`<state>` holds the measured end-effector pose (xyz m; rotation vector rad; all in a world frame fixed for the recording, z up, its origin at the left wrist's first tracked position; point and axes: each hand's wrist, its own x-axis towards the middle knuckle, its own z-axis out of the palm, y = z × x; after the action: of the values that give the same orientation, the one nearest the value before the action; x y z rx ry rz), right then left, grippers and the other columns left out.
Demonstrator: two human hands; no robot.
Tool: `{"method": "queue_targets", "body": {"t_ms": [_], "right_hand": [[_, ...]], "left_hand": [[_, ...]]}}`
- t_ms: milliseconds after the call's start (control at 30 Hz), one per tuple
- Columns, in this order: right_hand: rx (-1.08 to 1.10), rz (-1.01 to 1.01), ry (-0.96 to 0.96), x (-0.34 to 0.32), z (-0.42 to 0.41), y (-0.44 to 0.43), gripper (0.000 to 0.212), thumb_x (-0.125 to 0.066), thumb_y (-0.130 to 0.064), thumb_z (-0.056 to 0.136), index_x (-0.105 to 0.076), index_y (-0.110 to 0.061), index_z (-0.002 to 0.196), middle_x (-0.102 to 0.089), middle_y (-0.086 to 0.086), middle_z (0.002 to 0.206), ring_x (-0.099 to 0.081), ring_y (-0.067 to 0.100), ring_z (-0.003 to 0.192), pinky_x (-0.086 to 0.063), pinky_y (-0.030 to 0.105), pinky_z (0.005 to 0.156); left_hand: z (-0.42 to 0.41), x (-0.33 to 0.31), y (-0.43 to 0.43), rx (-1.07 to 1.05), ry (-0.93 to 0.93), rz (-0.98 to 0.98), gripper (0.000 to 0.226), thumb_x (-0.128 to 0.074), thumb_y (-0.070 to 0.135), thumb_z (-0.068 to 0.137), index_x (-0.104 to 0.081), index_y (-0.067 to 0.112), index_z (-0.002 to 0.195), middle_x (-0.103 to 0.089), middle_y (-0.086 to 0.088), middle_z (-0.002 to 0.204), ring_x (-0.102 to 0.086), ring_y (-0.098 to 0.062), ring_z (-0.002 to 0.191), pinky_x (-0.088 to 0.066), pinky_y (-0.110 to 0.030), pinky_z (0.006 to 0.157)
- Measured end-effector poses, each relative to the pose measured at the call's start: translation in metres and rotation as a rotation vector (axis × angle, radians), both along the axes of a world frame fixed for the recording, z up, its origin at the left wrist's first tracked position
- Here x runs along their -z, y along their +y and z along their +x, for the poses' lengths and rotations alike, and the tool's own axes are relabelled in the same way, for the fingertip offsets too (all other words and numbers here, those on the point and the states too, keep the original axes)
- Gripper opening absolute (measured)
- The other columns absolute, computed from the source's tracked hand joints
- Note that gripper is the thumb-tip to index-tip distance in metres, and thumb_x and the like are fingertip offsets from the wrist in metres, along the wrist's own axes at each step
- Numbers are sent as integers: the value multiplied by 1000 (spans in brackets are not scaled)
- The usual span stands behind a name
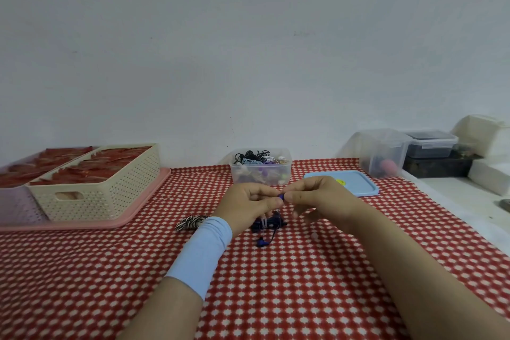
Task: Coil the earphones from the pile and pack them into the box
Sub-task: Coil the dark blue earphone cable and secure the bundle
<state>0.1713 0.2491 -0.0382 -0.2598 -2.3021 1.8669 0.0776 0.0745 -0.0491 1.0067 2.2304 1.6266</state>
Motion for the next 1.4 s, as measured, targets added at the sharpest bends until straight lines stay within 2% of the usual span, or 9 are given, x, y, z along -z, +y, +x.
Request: {"method": "queue_targets", "body": {"t_ms": [167, 333, 500, 667, 767, 867, 1033, 1133, 1400], "right_hand": [[174, 337, -22, 8, -6, 14, 3, -77, -16, 87, -80, -14, 86, -78, 2, 82, -65, 9, 56, -51, 18, 51], [131, 478, -70, 10, -8, 22, 5, -79, -19, 86, -81, -20, 90, -78, -6, 87, -69, 11, 58, -58, 21, 62], [139, 570, -88, 2, -1, 29, 7, -76, -23, 89, -79, -29, 88, -75, -15, 86, -66, 3, 59, -49, 13, 56], [-146, 681, -396, -10, 9, 30, 9, -83, -41, 78, -81, -37, 85, -76, -16, 92, -69, 9, 93, -60, 28, 81], [-201, 721, -490, -11, 9, 25, 13, -86, -40, 75, -81, -39, 87, -76, -15, 95, -69, 10, 94, -61, 27, 76], [-171, 693, -439, -11, 9, 23, 4, -83, -32, 81, -82, -31, 85, -77, -12, 85, -69, 8, 74, -55, 22, 64], [-2, 451, -130, -3, 2, 14, 4, -75, -17, 89, -78, -16, 87, -74, -8, 68, -64, 9, 55, -45, 19, 46], [86, 213, -12, 3, -3, 6, 7, -77, -15, 88, -76, -12, 93, -73, -1, 71, -62, 14, 52, -41, 21, 42], [77, -143, 45, 8, -10, -8, 14, -73, -25, 90, -76, -12, 84, -66, 0, 69, -49, 12, 47, -31, 19, 39]], "left_hand": [[-4, -12, -11, -32, 318, -342, 11, -70, 37, 88, -74, 33, 97, -68, 17, 91, -61, 2, 83, -47, -18, 75], [1, -16, -14, 157, 229, -714, 28, -80, 47, 75, -75, 32, 98, -70, 15, 87, -65, -2, 83, -53, -23, 82], [0, -16, -15, 232, 249, -804, 22, -81, 34, 77, -78, 28, 98, -70, 17, 92, -64, -4, 89, -53, -26, 89], [-1, -13, -12, 141, 239, -557, 21, -72, 29, 87, -72, 32, 108, -71, 13, 86, -66, -5, 77, -51, -22, 80], [2, -11, -7, 144, 145, -357, 20, -64, 25, 94, -63, 32, 113, -72, 6, 79, -67, -6, 64, -51, -19, 65], [5, -7, -2, 140, 15, -239, 11, -58, 25, 98, -68, 25, 99, -70, 3, 79, -60, -7, 57, -47, -18, 51], [3, 1, 0, 182, -264, -70, 19, -53, 15, 100, -72, 18, 105, -74, 0, 87, -63, -11, 67, -50, -23, 60], [0, 4, 0, 142, -230, 12, 20, -57, 7, 97, -70, 18, 106, -74, -3, 90, -66, -15, 69, -52, -23, 59], [0, 15, 8, 10, -230, 185, 17, -62, 23, 96, -77, 28, 103, -70, -9, 86, -61, -15, 75, -49, -24, 59]]}}
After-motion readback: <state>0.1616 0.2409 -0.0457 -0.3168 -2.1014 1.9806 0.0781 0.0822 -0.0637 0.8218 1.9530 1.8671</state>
